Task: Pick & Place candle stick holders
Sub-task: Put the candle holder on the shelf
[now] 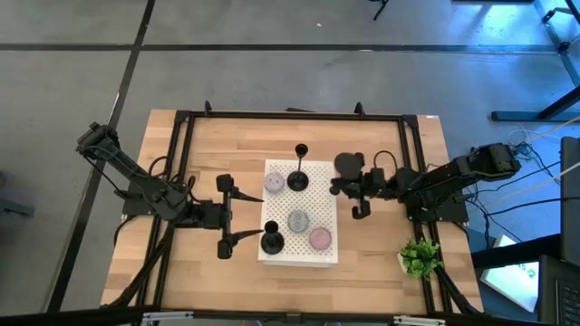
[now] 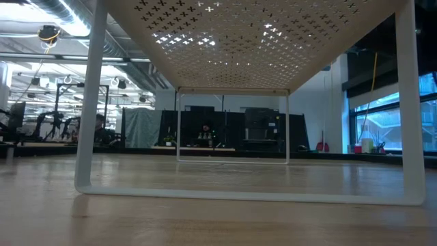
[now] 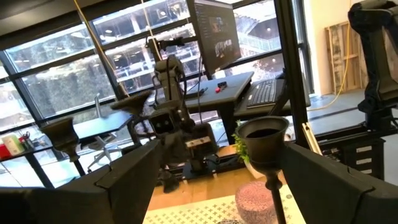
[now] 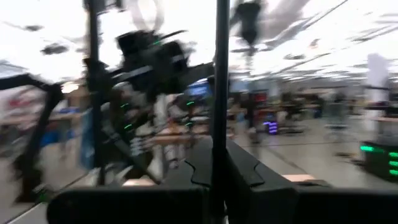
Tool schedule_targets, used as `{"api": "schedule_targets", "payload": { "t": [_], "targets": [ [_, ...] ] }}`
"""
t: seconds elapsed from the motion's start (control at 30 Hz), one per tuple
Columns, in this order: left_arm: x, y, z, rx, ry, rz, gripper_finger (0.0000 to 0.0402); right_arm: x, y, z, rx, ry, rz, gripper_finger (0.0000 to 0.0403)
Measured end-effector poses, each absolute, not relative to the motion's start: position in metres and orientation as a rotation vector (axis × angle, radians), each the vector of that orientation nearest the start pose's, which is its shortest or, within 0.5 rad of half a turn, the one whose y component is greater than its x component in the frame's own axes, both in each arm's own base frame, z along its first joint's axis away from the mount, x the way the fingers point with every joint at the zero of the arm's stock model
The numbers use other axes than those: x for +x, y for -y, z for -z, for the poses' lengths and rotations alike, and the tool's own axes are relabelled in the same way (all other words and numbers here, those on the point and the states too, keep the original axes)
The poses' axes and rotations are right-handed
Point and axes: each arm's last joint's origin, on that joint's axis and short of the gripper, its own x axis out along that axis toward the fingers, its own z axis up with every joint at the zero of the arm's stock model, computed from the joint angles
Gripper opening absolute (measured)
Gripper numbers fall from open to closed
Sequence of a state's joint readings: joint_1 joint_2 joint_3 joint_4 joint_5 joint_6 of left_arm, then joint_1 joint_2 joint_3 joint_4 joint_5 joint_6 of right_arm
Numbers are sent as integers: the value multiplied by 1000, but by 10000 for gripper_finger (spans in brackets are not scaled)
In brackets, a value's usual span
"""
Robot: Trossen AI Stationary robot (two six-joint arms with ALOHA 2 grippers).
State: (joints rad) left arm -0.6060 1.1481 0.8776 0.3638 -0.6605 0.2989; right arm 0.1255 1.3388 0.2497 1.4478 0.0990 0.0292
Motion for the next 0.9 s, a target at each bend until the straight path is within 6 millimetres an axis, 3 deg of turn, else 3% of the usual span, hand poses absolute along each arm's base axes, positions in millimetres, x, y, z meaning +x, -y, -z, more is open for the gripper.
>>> {"api": "schedule_targets", "payload": {
  "t": [0.13, 0.3, 0.7, 0.9],
  "targets": [
    [219, 130, -345, 242, 70, -66, 322, 226, -22, -206, 33, 285, -136, 14],
    [219, 130, -346, 242, 70, -68, 322, 232, -19, -205, 7, 226, -137, 14],
    [219, 130, -345, 244, 68, -69, 322, 232, -12, -206, -10, 239, -107, 14],
    [219, 130, -345, 243, 68, -69, 322, 221, -9, -204, -18, 312, -139, 14]
  ]
}}
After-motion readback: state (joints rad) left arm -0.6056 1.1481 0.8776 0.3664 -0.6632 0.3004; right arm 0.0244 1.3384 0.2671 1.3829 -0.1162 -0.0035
